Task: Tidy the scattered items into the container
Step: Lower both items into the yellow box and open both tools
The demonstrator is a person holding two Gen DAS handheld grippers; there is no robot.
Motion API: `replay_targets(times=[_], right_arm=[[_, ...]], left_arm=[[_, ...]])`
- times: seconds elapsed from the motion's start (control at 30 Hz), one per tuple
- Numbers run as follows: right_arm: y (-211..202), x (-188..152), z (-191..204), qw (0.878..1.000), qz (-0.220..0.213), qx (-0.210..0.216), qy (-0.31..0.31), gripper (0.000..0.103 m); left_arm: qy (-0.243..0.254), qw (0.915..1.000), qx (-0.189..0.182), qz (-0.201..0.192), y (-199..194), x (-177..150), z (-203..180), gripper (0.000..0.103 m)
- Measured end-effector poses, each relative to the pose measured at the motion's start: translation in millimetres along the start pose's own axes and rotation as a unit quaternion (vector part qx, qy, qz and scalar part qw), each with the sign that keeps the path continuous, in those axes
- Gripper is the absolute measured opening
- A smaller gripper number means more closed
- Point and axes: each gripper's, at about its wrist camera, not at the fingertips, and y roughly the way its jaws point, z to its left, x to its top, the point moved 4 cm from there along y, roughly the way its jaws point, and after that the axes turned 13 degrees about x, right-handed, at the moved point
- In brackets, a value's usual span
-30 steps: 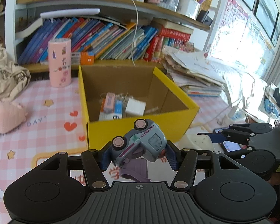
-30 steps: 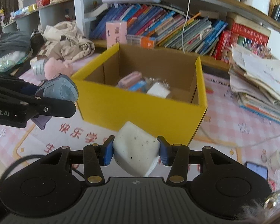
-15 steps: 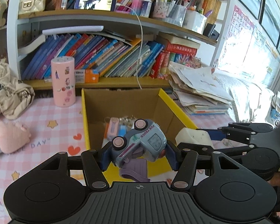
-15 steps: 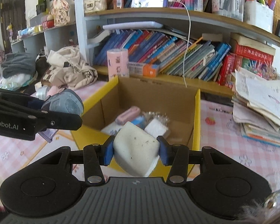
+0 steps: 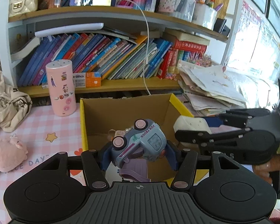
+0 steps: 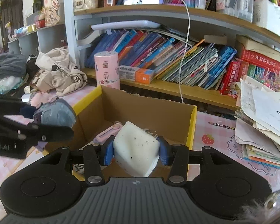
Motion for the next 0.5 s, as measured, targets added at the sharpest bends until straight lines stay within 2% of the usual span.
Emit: replay_targets(times=[0.3,0.5], right_arm=[[45,23,-30,0.999,0.035,0.012,-0.017,0.045],[84,25,-47,0.996,0.082,0.017,-0.004,0.045]], left_arm=[[0.040,0.9987,-0.001,0.032,41,1,-18,0.058],[0.082,0.9947,-0.013,0.061,62,-5,-37,0.058]])
